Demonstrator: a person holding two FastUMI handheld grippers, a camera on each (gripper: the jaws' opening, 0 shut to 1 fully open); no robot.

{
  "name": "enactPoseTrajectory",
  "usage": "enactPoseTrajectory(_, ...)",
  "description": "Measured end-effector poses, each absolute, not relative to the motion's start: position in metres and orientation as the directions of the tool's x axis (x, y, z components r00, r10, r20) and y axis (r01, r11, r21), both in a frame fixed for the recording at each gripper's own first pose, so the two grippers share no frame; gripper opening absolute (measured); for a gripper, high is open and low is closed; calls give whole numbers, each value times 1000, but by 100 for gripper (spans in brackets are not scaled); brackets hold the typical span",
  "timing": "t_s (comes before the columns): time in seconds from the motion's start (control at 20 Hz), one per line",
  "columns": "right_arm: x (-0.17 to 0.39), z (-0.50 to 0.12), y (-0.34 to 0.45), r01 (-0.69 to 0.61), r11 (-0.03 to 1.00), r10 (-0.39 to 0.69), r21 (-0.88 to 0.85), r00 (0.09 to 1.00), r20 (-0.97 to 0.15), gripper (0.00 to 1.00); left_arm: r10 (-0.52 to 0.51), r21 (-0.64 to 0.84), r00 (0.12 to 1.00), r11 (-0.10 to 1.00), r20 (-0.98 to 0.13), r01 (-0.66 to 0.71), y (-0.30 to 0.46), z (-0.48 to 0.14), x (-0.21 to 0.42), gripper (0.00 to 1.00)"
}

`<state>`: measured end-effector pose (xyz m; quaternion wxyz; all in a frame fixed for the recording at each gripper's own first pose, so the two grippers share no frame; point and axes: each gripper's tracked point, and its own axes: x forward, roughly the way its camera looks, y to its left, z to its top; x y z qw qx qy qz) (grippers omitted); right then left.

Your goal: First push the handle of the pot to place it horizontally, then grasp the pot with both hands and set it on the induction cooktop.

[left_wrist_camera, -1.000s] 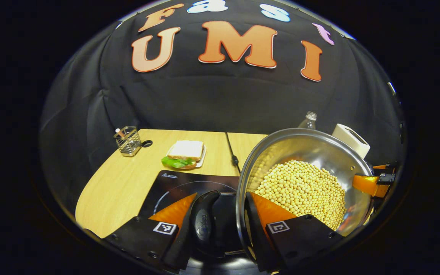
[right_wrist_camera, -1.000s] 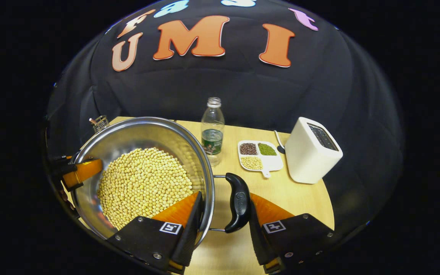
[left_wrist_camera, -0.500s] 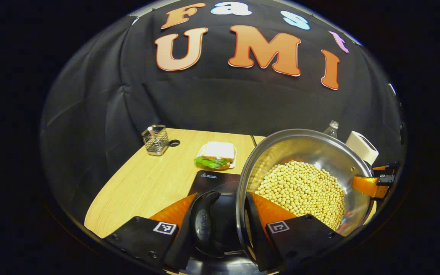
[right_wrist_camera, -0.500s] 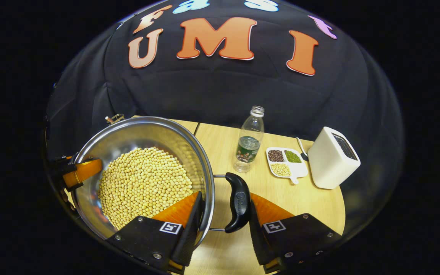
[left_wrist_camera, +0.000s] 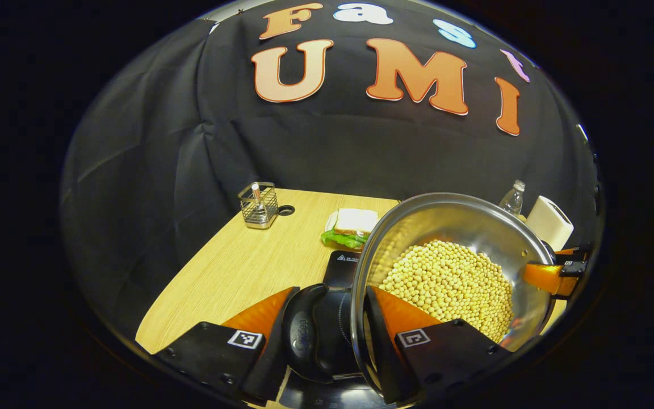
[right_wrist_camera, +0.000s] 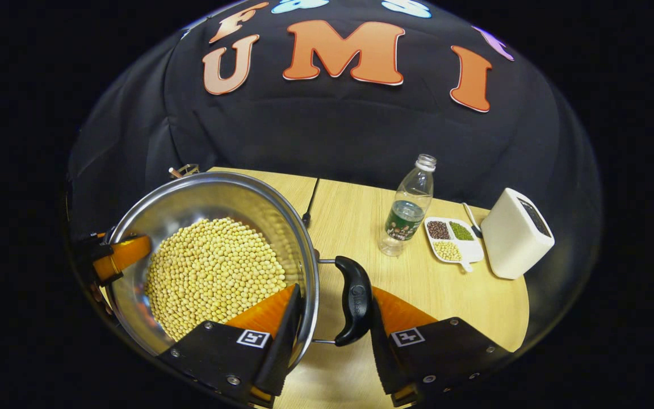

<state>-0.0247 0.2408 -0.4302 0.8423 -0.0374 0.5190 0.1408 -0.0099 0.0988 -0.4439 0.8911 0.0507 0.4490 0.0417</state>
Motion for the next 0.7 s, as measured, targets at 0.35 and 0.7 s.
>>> enactPoseTrajectory(0.35,-28,-446,250,-264,962,176,71,398,-900,63,99,122,558,993,-824,5,108,-469,-4,71)
enactPoseTrajectory(0.7,-27,-463,257,-244,969,139,45,384,-913,63,62,94,537,995,-841,32,109,-485,2,72)
